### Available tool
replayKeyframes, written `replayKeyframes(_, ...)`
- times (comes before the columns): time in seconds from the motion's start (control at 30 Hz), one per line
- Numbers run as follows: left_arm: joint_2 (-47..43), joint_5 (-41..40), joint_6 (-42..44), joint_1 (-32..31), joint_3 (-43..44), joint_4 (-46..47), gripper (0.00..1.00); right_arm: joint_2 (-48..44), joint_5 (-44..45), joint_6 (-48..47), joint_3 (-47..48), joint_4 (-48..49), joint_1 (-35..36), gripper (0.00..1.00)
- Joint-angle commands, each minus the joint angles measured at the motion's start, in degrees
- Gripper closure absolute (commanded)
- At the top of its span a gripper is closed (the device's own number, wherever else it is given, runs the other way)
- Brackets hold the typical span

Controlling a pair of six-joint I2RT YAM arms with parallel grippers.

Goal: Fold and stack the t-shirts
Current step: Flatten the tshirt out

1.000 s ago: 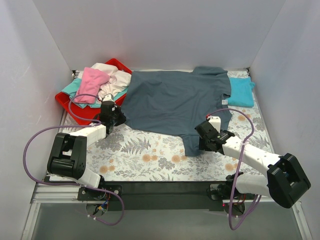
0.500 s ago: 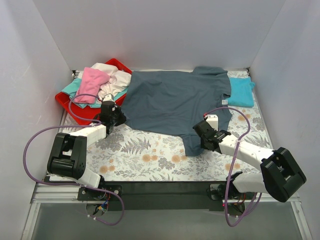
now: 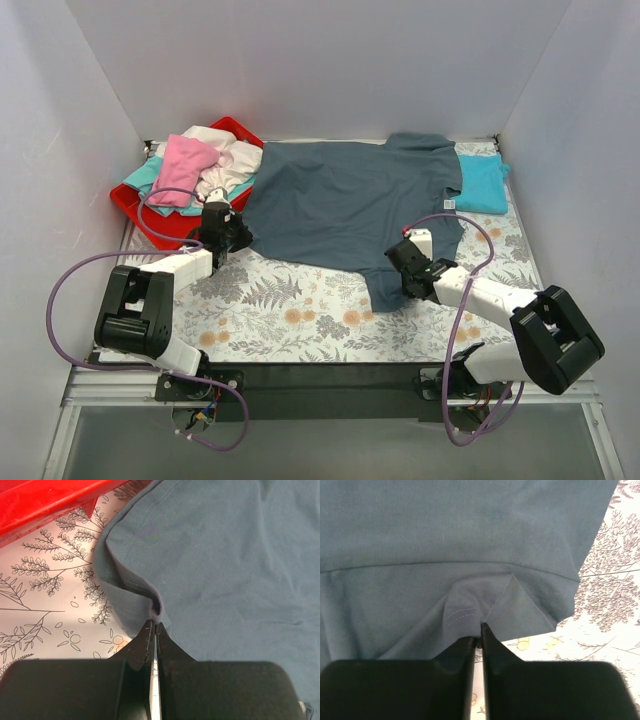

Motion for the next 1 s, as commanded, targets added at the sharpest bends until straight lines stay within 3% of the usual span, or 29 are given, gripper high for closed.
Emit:
replayKeyframes(0.0, -0.8, 0.4, 0.9, -0.2, 1.4, 0.8, 1.00, 0.6, 0.2, -2.3, 2.0, 1.9, -0.3, 0.99)
replayKeyframes(0.1, -1.0, 0.1, 0.9, -0.2, 1.3, 0.6, 1.00, -0.7, 1.7, -3.1, 3.3, -1.0, -0.3, 0.99)
replayKeyframes(0.47, -8.6, -3.0, 0.1, -0.2, -1.8, 1.4, 1.00, -22.1, 9.4, -5.2, 2.9, -6.4, -0.3, 0.99)
replayKeyframes(0.6, -11.6, -3.1, -0.1, -0.2, -2.5, 0.2, 1.00, -25.7, 9.8, -6.9, 3.4, -6.8, -0.4, 0.99)
replayKeyframes(0.73, -15.5, -3.0, -0.4, -0.3, -3.7, -1.4, 1.00, -29.1, 7.8, -8.4, 4.1, -7.7, -0.2, 0.99)
replayKeyframes(0.97, -24.8, -2.5, -1.4, -0.4, -7.3, -5.4, 1.00, -37.1, -4.3, -7.4, 6.9, -15.1, 0.2, 0.99)
